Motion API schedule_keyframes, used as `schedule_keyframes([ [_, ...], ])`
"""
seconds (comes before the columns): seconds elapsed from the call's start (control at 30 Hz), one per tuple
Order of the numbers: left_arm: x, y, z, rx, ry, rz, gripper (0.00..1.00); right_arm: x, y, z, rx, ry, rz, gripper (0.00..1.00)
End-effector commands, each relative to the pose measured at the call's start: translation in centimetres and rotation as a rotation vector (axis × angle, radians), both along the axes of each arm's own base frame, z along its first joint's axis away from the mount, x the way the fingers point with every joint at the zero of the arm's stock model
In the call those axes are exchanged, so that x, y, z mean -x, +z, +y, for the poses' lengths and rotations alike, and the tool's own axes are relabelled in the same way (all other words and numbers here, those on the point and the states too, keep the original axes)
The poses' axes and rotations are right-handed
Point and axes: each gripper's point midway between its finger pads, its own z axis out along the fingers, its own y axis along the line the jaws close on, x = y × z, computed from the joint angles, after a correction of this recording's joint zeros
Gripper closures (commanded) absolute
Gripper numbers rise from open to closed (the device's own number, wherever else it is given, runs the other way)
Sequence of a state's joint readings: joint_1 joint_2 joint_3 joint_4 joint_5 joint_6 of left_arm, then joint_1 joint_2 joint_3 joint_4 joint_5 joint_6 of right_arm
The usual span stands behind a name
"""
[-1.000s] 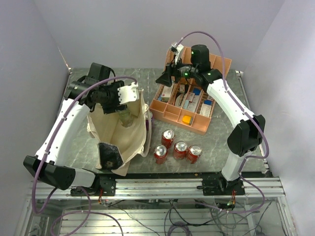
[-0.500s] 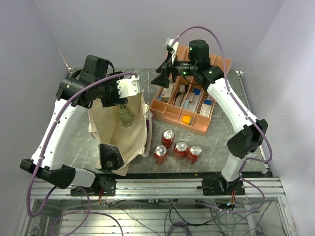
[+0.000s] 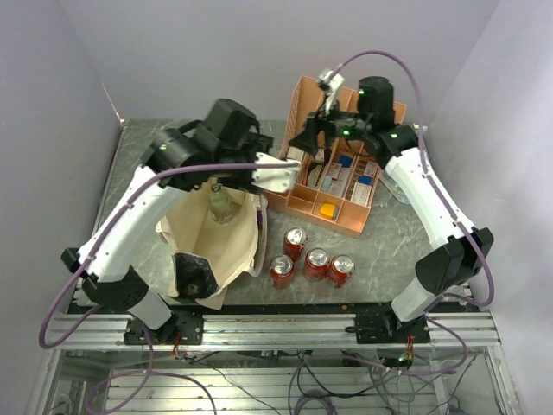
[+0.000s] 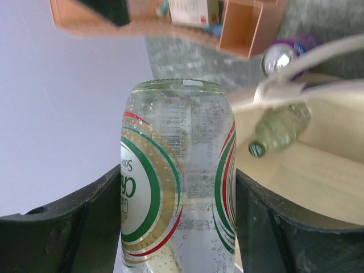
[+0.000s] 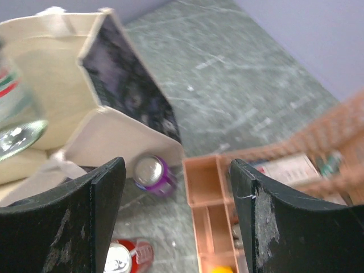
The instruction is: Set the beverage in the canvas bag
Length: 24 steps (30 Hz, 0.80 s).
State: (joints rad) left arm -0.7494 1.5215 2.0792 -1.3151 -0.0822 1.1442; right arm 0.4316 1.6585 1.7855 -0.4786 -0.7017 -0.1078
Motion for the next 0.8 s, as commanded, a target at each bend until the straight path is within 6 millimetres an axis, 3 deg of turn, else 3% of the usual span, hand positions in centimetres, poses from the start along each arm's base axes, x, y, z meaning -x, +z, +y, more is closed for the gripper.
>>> schedule_keyframes([
  [0.0,0.2,3.5,-4.6,-0.036,-0.060,-0.182,0.93,-1.9,0.5,-6.2,-0.032,-0.232,0.059,0.26],
  [0.17,1.0,2.5,-9.6,-0.082,-0.139,-0.209,0.93,-0.7,0.4,-10.0,-0.079,-0.271,0.105,0.25],
  [0.33,1.6,1.1,-12.4,-0.161,-0.228,-0.276,0.93,1.7,0.8,-12.3,-0.129,-0.245,0.157,0.22],
  [0.47,2.3,0.7,-13.4,-0.187,-0.301,-0.304,0.93,3.4,2.5,-11.5,-0.164,-0.159,0.190,0.18],
  [0.6,4.5,-0.5,-14.1,-0.199,-0.435,-0.259,0.93,3.4,4.8,-10.0,-0.257,-0.053,0.250,0.15],
  [0.77,6.7,-2.5,-13.6,-0.259,-0.610,-0.268,0.93,2.6,7.1,-7.2,-0.321,0.099,0.296,0.15],
])
